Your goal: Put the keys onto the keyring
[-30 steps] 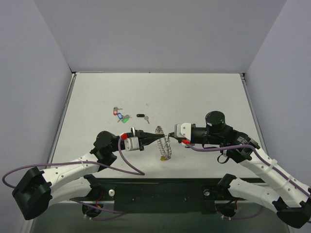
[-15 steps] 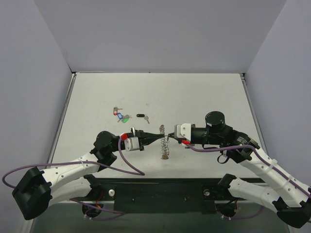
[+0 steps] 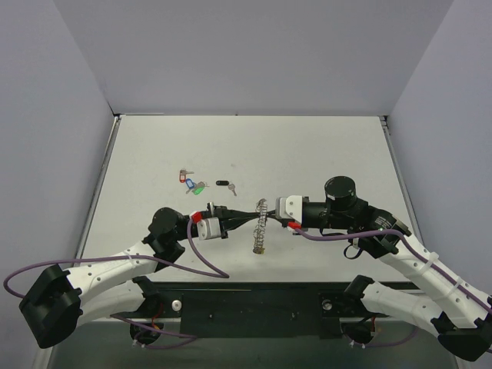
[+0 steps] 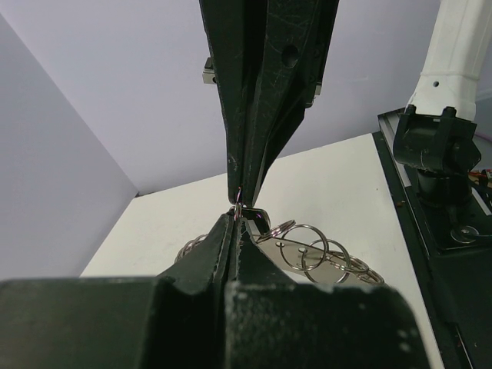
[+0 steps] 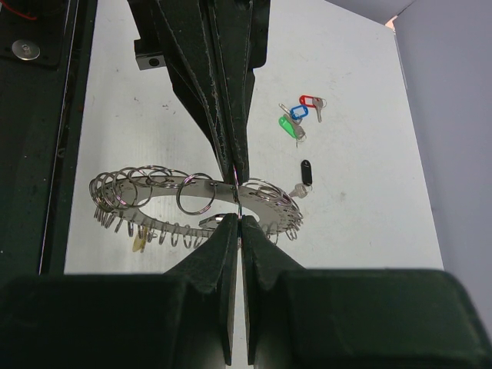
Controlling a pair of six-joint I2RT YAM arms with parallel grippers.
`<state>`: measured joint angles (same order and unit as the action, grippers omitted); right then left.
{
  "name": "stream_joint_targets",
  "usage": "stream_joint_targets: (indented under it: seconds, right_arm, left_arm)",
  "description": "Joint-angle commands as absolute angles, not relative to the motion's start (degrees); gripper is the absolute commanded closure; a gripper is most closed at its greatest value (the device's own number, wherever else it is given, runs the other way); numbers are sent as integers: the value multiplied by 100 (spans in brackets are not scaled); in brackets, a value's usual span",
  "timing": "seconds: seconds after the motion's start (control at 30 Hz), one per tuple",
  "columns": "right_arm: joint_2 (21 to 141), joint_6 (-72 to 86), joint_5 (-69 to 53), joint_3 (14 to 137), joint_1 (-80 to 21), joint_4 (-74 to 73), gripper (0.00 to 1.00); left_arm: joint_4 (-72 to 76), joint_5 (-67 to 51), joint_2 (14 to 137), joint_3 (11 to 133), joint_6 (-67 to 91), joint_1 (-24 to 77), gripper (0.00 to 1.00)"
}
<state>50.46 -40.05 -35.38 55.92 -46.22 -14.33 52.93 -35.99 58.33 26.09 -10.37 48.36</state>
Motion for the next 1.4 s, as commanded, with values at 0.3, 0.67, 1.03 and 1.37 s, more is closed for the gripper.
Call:
stream_joint_targets:
  seconds: [0.3, 0.67, 1.03, 1.37]
  right_arm:
    - [4975, -4096, -3551, 5634, -4667, -1432, 100]
    - [4957, -4245, -3630, 5616, -4667, -1565, 100]
    - [5071, -4131, -3577, 5528, -4693, -1231, 100]
    - [5106, -4017, -3560, 5484, -4711, -1099, 100]
  left_arm:
    - [5204, -3437, 5661, 2725, -1476, 4869, 100]
    - [5071, -3419, 5616, 2742, -1582, 4869, 100]
    - [5212, -3472, 5660, 2725, -1451, 4869, 100]
    - [5432, -3524, 5695, 2689, -1266, 4878, 100]
